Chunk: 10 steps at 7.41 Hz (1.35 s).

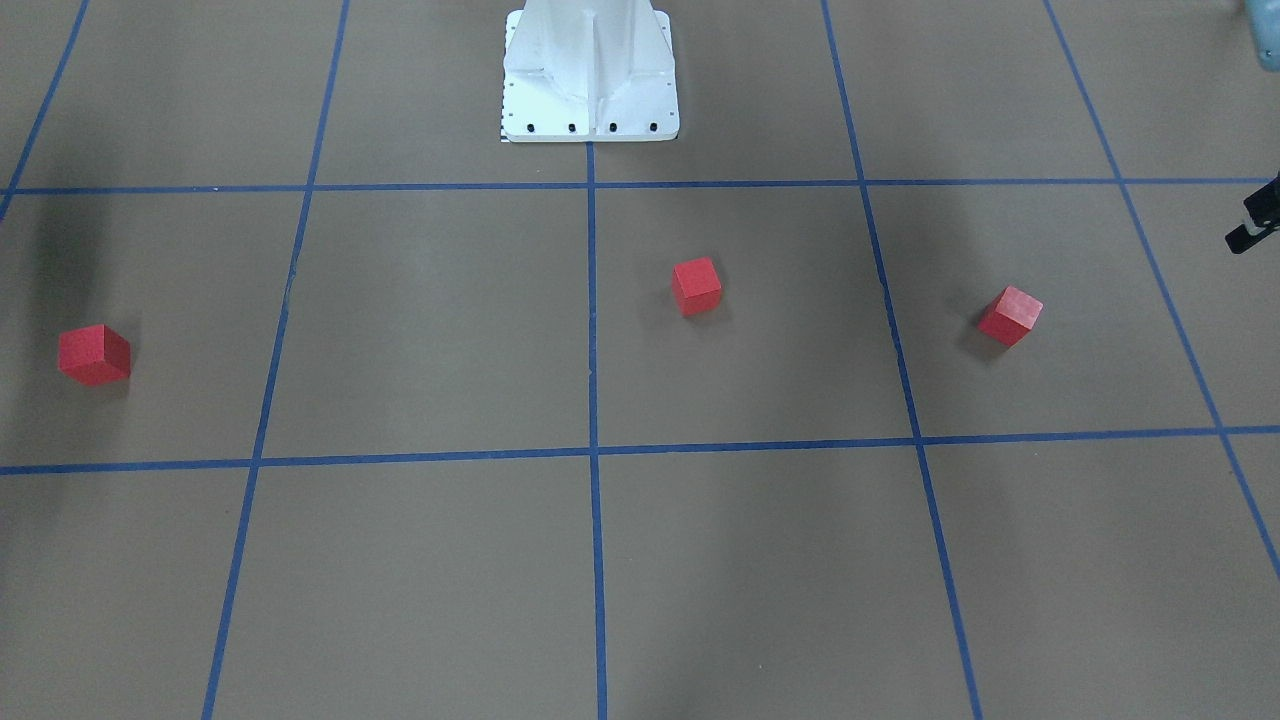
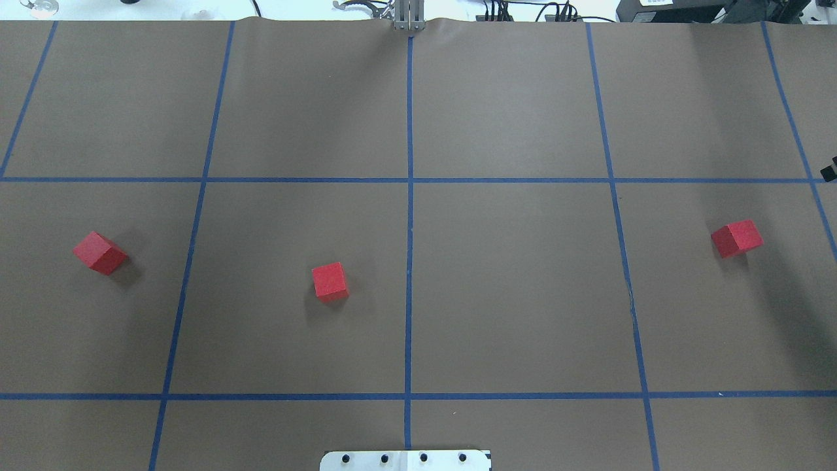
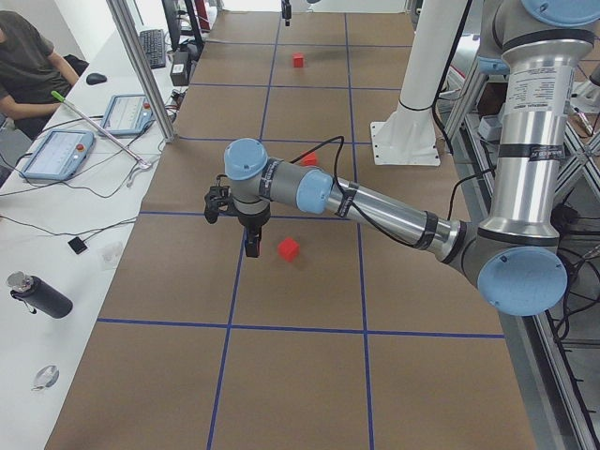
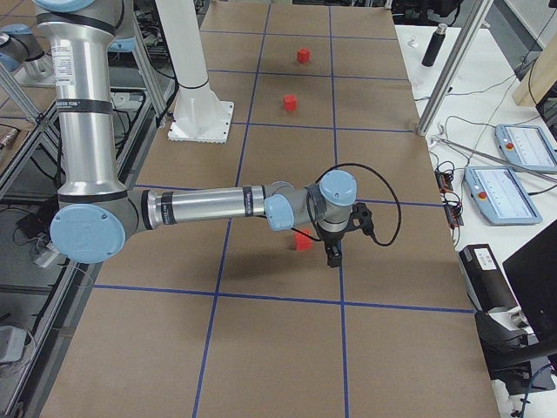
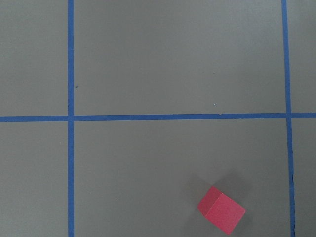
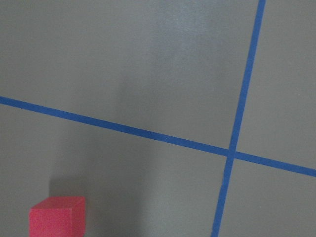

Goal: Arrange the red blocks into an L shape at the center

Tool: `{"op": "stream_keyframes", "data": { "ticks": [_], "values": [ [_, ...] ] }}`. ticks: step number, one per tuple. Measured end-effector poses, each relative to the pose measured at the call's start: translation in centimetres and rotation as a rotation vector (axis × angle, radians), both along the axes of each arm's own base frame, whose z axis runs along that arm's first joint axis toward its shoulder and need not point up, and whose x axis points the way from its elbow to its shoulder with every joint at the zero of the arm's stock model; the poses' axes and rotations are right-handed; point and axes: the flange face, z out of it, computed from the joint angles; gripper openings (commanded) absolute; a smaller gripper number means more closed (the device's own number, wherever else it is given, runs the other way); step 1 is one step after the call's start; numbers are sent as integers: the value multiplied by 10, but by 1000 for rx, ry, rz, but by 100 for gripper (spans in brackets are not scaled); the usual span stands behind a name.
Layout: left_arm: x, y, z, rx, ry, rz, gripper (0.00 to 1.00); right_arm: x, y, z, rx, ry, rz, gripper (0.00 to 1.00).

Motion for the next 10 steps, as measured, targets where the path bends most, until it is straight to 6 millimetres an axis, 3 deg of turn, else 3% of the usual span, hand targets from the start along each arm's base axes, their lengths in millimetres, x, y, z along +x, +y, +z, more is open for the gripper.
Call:
{"op": "stream_keyframes", "data": {
  "ticks": [2,6,10],
  "values": [
    [0,1,0,-1,2,1,100,-49,16,0,46,-8,-86,100],
    [0,5,0,-2,3,1,100,-117,38,8,-49,41,-85,99],
    [0,4,0,-1,1,1,100,-136,39,11,-66,59,-92,99]
  ]
}}
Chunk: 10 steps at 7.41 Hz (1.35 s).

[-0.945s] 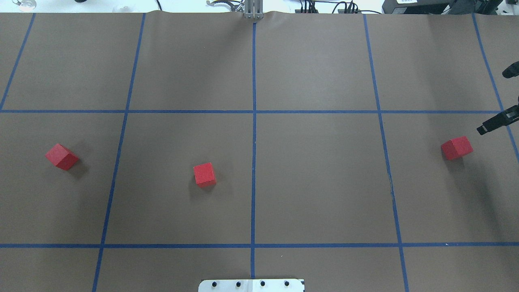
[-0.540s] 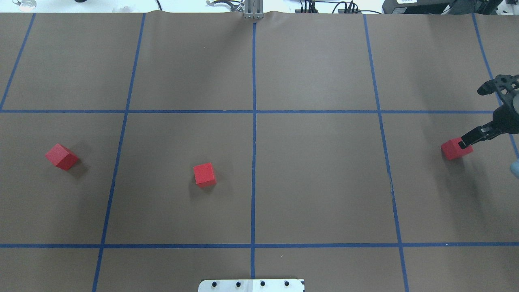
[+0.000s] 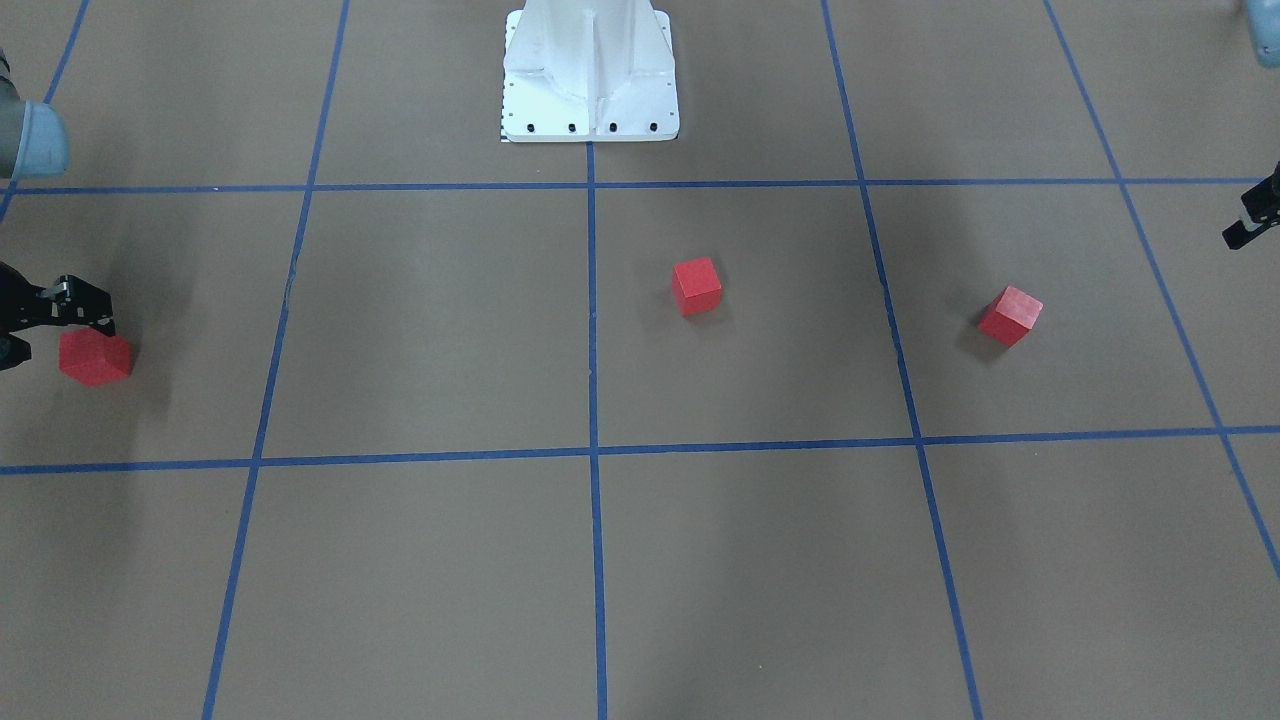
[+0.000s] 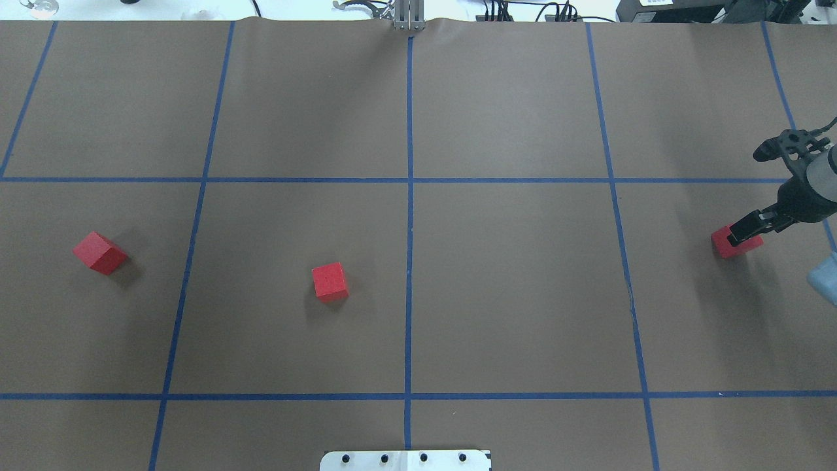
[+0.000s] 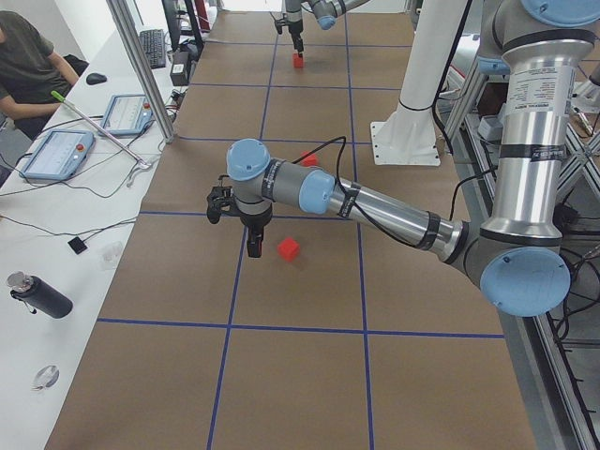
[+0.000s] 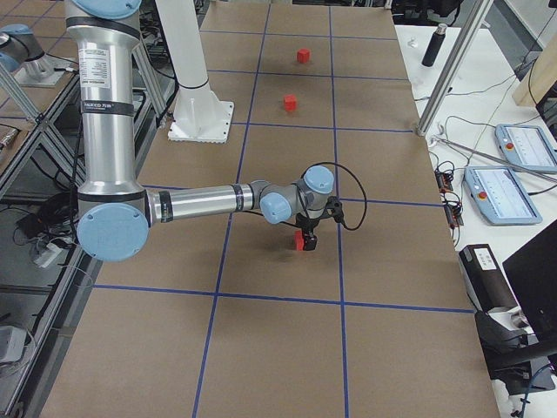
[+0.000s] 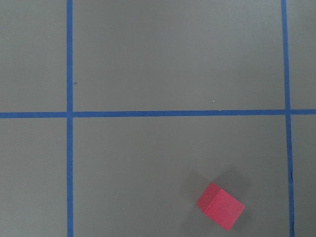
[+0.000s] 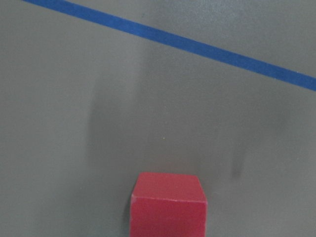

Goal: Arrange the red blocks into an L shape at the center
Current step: 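Lower the right gripper onto the red cube nearest it and grasp it, then carry the red cube with the right gripper to the table center and set it down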

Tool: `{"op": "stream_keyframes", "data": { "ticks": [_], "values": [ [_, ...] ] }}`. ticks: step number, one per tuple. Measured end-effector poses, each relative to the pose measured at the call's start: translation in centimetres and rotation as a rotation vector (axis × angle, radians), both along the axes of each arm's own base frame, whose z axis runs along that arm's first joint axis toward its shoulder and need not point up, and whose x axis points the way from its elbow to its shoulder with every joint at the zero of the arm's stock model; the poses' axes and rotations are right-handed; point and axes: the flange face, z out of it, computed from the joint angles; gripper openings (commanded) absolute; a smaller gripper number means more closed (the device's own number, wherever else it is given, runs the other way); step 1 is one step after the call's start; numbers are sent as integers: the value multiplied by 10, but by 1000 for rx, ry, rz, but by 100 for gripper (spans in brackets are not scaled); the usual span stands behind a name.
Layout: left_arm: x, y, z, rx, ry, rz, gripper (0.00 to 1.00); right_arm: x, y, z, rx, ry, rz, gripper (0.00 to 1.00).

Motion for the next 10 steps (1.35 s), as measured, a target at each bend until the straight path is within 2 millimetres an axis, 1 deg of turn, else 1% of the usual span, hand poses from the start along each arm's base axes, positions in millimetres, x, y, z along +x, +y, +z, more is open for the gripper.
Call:
{"op": "stream_keyframes", "data": {
  "ticks": [1,2,3,4,5,6,7,8,9,10],
  "values": [
    [0,0,0,0,-1,0,100,-7,-4,1,-2,1,-6,99],
    [0,0,0,-1,-1,0,100,-14,-10,5,-9,5,-12,92],
    [0,0,0,0,-1,0,100,-19,-14,8,-16,9,-18,53],
    [0,0,0,0,-1,0,100,-23,-16,12,-22,12,-22,4],
    [0,0,0,1,-1,0,100,-24,-16,16,-29,15,-25,0],
    [0,0,0,1,-1,0,100,-24,-15,16,-30,15,-25,0],
    [0,0,-1,2,0,0,100,-22,-15,8,-21,6,-23,0],
    [0,0,-1,2,1,1,100,-19,-15,-10,-8,-7,-17,0],
    [1,0,-1,2,4,2,100,-16,-19,-40,0,-15,-8,0],
    [1,0,-1,2,5,3,100,-19,-27,-75,1,-18,5,0]
  ]
}}
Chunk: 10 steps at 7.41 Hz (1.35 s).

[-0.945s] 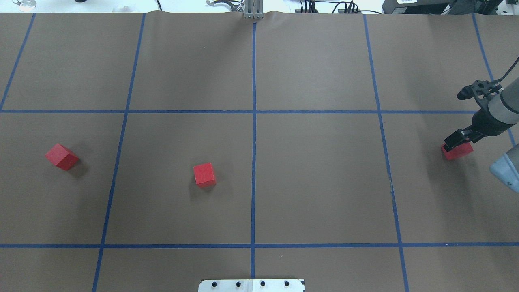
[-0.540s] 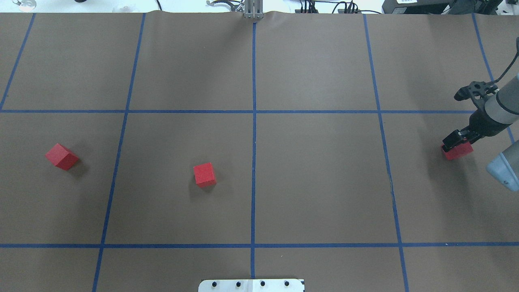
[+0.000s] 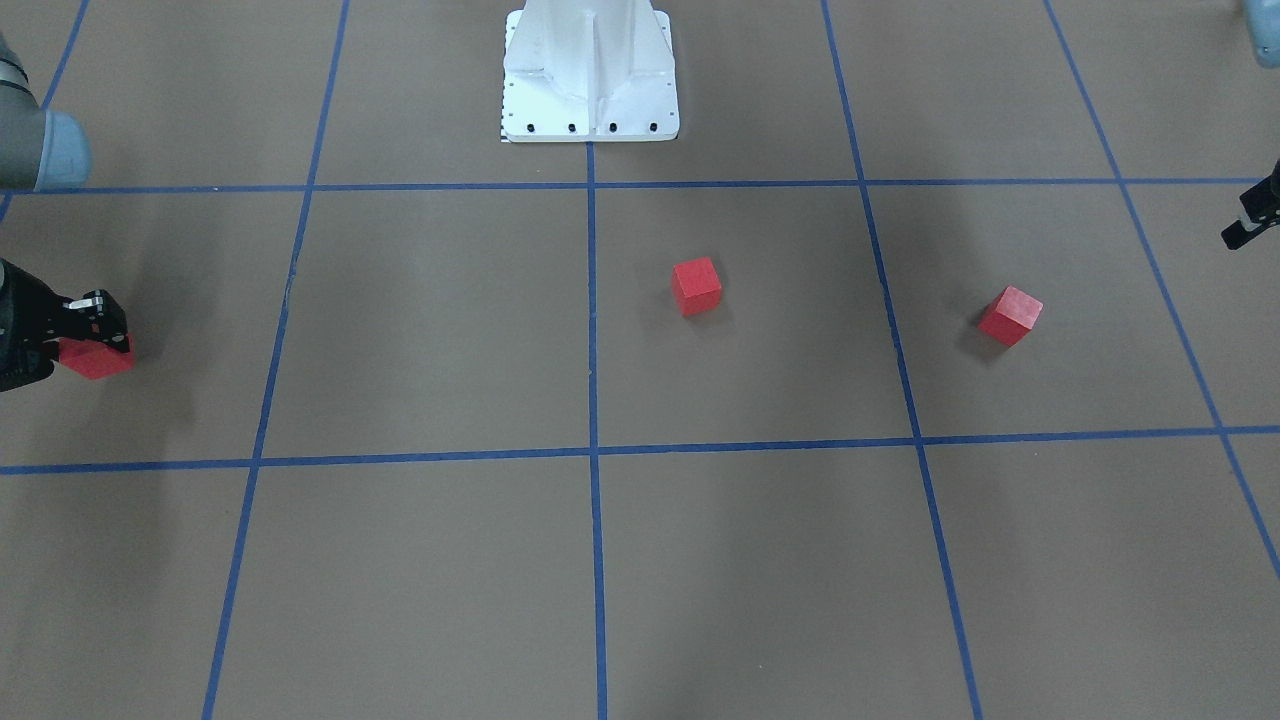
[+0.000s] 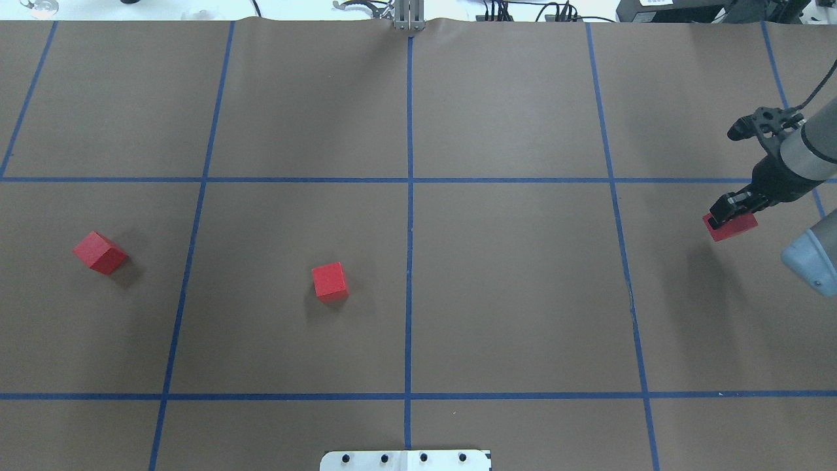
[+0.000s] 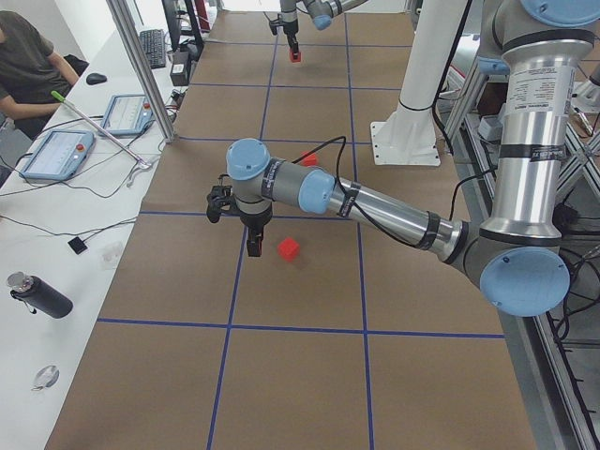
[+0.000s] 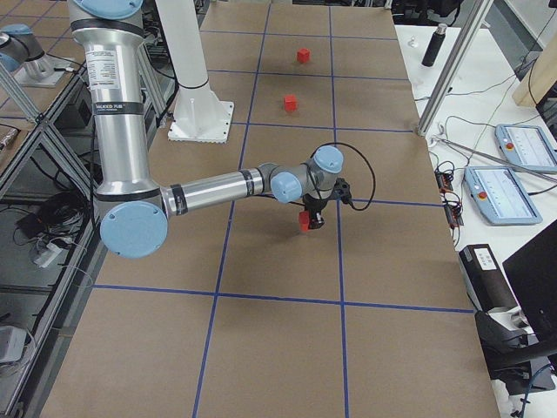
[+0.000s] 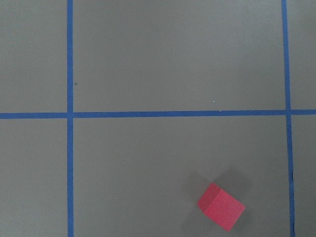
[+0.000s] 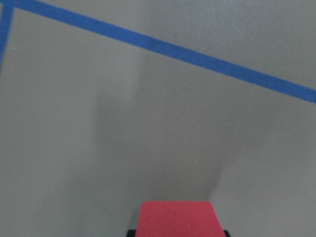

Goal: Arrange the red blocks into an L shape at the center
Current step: 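Carry the red cube with the right gripper to the table center and set it down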

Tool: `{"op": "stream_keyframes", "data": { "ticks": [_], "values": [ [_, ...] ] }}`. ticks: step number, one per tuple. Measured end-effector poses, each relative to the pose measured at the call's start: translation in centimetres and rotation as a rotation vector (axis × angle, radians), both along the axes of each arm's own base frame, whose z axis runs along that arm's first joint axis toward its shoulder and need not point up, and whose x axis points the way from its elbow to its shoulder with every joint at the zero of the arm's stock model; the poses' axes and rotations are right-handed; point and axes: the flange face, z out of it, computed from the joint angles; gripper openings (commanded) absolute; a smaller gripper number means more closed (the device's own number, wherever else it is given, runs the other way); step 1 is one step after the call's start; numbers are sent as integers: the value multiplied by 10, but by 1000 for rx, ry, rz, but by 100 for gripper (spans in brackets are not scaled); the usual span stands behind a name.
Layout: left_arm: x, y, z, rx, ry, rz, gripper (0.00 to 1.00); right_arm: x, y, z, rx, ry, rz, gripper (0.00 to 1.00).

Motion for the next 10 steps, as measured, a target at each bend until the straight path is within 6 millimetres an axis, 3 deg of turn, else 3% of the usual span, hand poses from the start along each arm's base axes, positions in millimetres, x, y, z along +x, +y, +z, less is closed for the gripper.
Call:
{"op": "stream_keyframes", "data": {
  "ticks": [1,2,3,5,7,8,10],
  "values": [
    [1,0,0,1,1,2,100,-12,-13,-40,-21,-7,46,0],
    [1,0,0,4,2,3,100,-39,-23,-83,-57,-16,116,0],
    [1,0,1,6,3,4,100,-81,-24,-124,-81,-18,168,0],
    [2,-1,1,9,3,7,100,-174,-8,-200,-145,-34,263,0],
    [4,-1,-1,29,7,12,100,-252,3,-274,-187,-67,327,0],
    [7,-1,-3,43,9,17,100,-287,8,-302,-210,-73,342,0],
    [10,-2,-2,47,10,21,100,-340,27,-328,-207,-60,351,0]
  ]
}}
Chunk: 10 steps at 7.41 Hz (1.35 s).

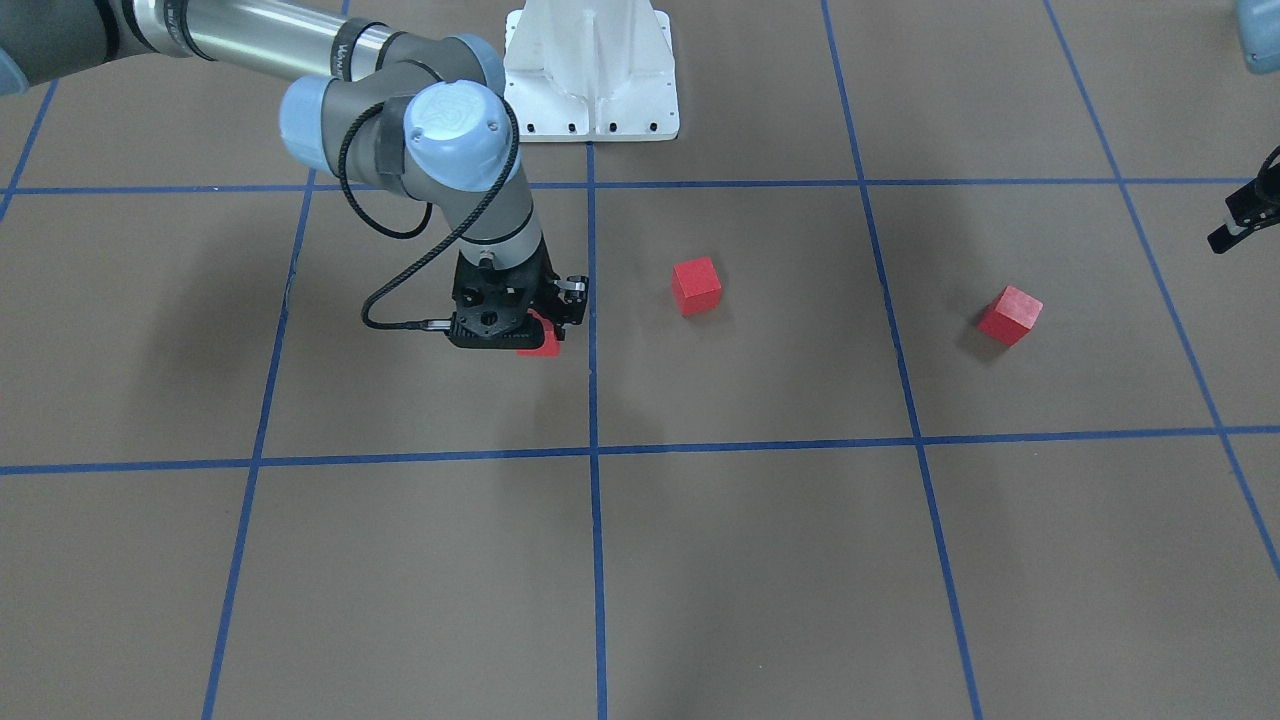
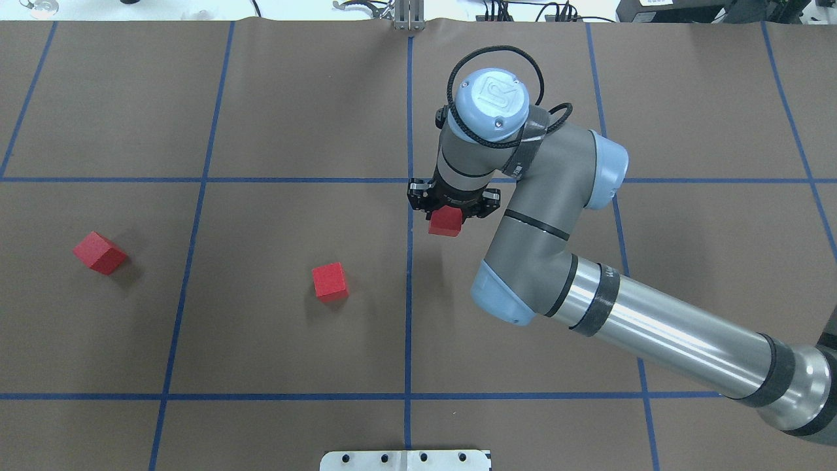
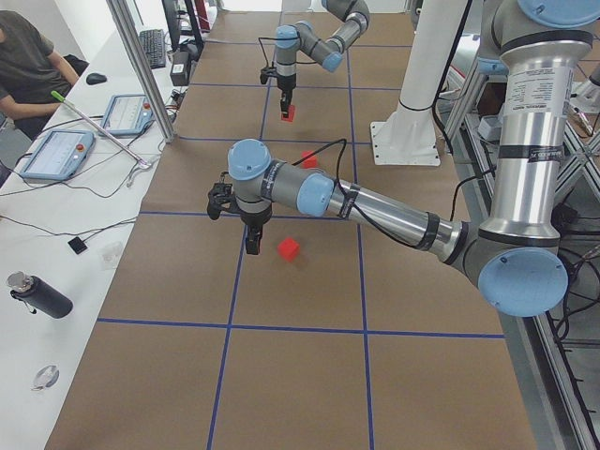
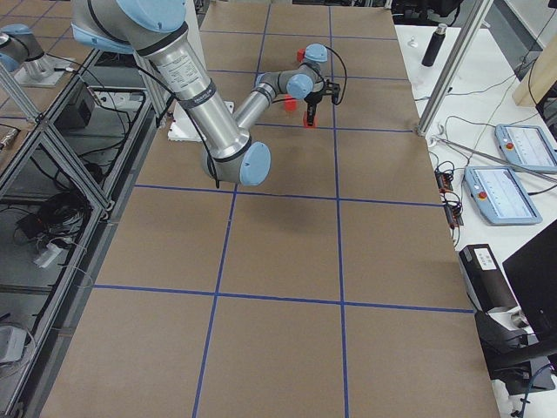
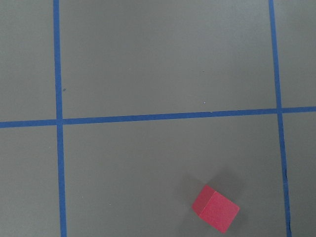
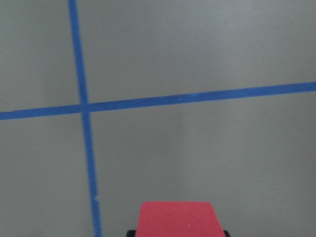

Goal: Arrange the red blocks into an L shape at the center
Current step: 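Carry the red cube with the right gripper to the table center and set it down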

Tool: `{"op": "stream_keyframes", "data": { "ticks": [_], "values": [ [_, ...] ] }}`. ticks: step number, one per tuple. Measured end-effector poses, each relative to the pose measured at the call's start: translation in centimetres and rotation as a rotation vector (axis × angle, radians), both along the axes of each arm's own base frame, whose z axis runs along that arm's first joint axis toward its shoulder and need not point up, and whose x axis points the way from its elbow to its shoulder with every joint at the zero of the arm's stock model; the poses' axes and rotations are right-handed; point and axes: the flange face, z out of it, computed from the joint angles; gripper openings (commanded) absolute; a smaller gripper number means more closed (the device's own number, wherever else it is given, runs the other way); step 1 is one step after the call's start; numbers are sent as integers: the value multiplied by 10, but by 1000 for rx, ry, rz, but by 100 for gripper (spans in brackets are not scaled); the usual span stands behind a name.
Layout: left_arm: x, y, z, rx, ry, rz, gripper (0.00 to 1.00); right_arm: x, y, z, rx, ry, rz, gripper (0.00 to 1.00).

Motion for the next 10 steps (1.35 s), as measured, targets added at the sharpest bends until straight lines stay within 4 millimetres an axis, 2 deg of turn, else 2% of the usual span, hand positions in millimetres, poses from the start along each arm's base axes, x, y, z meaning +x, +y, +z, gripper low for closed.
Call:
{"op": "stream_keyframes", "data": {
  "ticks": [2,3,6,7,8,9,10],
  "values": [
    [3,0,2,-3,-1,6,100,-40,17,-10,20,25,-13,0],
    [4,-1,4,-5,-1,9,100,-54,22,-8,25,41,-22,0],
    [5,-1,6,-10,-2,11,100,-76,32,2,49,54,-25,0],
    [5,-1,6,-11,-2,11,100,-78,31,4,50,54,-24,26],
    [5,-1,6,-11,-2,11,100,-79,31,4,50,53,-24,44],
    [5,-1,6,-11,-2,11,100,-80,31,3,51,52,-24,93],
    [5,-1,6,-11,-2,11,100,-80,31,1,54,51,-26,100]
  ]
}}
